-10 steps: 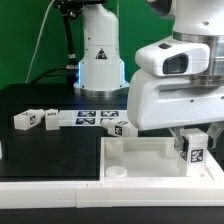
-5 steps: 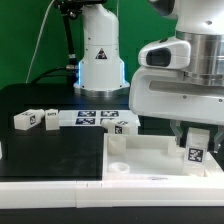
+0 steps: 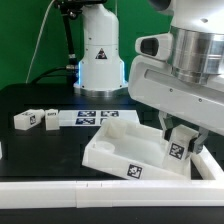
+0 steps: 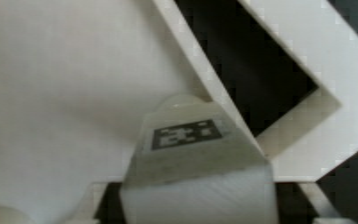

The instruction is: Assemble one leg

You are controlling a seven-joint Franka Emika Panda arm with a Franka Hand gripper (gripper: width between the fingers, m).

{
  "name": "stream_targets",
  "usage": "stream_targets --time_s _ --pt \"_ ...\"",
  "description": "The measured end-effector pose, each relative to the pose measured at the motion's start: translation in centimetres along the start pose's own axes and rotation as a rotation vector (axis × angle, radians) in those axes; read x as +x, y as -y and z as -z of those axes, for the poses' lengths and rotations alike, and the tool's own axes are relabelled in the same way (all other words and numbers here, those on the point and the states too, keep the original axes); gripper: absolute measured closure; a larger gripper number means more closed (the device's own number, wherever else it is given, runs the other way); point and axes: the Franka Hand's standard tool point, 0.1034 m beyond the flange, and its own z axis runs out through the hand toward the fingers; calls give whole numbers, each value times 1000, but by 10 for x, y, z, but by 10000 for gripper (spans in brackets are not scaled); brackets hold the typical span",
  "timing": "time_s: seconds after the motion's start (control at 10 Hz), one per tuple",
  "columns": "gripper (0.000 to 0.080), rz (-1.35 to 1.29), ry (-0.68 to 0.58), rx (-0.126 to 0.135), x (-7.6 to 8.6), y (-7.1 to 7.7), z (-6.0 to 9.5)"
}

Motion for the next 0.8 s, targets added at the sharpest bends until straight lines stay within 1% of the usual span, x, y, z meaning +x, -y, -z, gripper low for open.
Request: stream_targets --time_s 0.1,0.2,0.3,0.4,0.5,0.6,0.8 --pt "487 -35 -2 -16 3 -5 -1" --pt "487 -37 1 -13 1 -3 -1" --pt "292 -35 1 -11 1 -3 -1" --pt "292 -35 1 -11 1 -3 -1" --pt "180 -34 1 -11 1 -3 -1" --pt "156 -34 2 -11 1 -3 -2" --pt "151 -34 2 -12 1 -3 -2"
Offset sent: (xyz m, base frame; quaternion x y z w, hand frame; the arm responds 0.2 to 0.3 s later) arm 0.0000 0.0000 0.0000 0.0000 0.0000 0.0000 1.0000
